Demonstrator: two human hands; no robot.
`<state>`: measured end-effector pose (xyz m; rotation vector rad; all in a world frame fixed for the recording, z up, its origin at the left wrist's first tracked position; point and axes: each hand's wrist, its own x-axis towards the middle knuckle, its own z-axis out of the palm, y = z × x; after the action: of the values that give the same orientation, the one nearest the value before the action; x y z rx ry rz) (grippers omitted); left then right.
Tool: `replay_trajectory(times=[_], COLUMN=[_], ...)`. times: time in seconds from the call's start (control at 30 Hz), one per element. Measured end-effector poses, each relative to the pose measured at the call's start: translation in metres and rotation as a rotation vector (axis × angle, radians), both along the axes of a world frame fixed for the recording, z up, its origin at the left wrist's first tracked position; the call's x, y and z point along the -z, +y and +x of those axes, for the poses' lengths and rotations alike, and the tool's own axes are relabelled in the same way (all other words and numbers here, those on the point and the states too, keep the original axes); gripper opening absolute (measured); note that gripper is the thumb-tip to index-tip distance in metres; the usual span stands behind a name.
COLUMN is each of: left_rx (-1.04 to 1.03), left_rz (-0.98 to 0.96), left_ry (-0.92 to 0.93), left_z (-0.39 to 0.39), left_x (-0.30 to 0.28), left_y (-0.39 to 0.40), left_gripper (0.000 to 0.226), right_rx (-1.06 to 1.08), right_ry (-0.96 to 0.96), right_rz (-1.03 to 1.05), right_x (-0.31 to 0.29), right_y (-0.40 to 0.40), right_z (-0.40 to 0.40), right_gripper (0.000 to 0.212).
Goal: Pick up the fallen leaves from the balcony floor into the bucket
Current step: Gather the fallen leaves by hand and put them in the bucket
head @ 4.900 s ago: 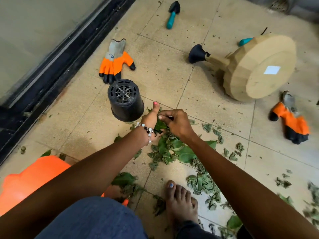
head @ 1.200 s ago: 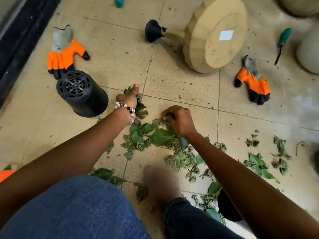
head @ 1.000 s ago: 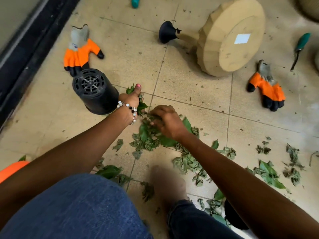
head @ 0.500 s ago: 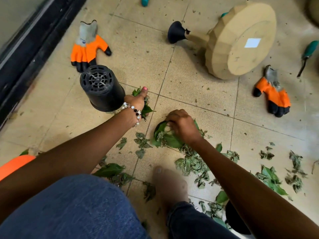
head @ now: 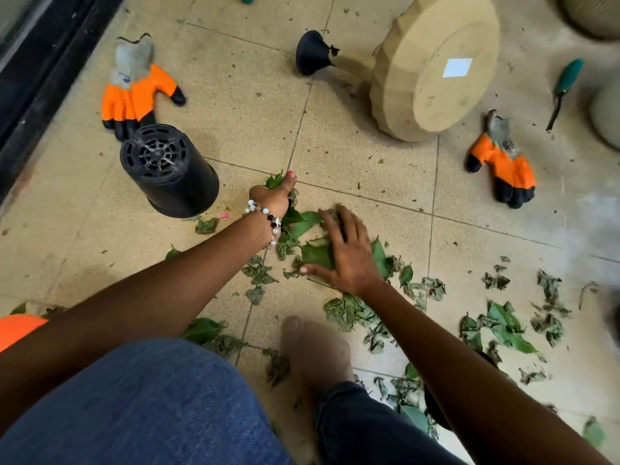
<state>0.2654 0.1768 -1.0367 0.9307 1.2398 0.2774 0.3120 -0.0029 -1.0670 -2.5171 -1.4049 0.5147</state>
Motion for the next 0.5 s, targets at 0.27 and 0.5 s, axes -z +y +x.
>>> replay_trajectory(times=[0.27,0.5], left_rx=[0.003,-0.033], left_rz=[0.009,0.006], left_ry=[0.028,0.101], left_z=[-0.011,-0.017], left_x=[-0.002,-0.009], left_y=[0.010,0.017], left_gripper=[0.038,0.037], right_rx=[-0.128,0.015], right_ry=[-0.150,0.001], right_rz=[0.087,0.252], right_x=[0.009,-0.003], right_y=[0.022,0.030], right_z=[-0.001,0.020], right_gripper=[0.045,0.024])
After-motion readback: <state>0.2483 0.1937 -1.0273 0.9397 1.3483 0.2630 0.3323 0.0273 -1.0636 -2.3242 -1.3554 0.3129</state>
